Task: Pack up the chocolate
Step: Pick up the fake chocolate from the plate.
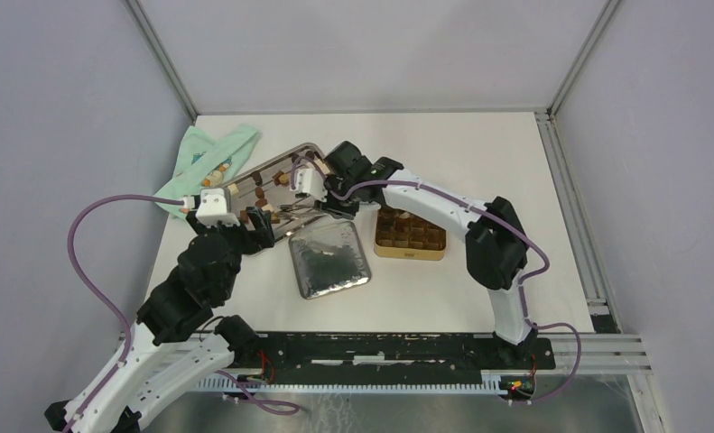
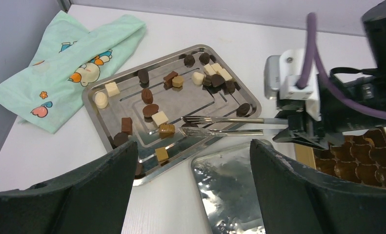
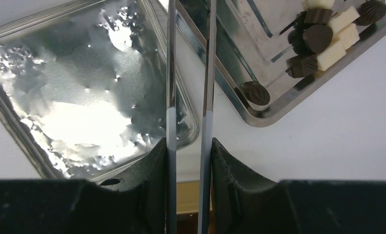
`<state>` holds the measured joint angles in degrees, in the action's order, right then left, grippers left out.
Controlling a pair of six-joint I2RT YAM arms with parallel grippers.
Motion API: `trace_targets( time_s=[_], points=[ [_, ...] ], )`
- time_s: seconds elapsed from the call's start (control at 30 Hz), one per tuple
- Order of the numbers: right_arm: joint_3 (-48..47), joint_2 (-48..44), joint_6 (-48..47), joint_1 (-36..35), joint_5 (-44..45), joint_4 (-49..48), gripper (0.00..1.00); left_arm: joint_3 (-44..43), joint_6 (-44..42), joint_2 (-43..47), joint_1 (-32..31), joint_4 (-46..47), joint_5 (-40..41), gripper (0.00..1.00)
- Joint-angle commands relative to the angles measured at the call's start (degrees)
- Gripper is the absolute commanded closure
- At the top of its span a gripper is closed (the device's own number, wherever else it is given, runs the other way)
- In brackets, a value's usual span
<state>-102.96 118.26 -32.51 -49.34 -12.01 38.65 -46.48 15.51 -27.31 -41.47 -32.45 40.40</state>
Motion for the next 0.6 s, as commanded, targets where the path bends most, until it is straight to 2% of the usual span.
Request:
trace_targets(
  time_s=[0.0, 0.17, 0.33, 0.57],
  points=[
    [2.56, -8.76, 0.97, 0.41, -2.55, -3.4, 0.99, 0.16, -2.32, 0.5, 0.38, 2.39, 0.44, 0.11],
    [9.39, -16.11, -0.32, 1.56, -4.94, -4.87, 1.0, 0.15, -2.22, 0.55, 0.43, 2.39, 0.52, 0.11],
    [22.21, -27.77, -3.99, 4.95, -12.14, -7.54, 1.0, 0.16, -2.32, 0.5, 0.78, 2.39, 0.55, 0.11],
    [41.41, -47.0, -5.37, 18.97, -22.72, -11.94, 1.0, 0.2, -2.22, 0.29, 1.45, 2.39, 0.71, 0.1]
  ],
)
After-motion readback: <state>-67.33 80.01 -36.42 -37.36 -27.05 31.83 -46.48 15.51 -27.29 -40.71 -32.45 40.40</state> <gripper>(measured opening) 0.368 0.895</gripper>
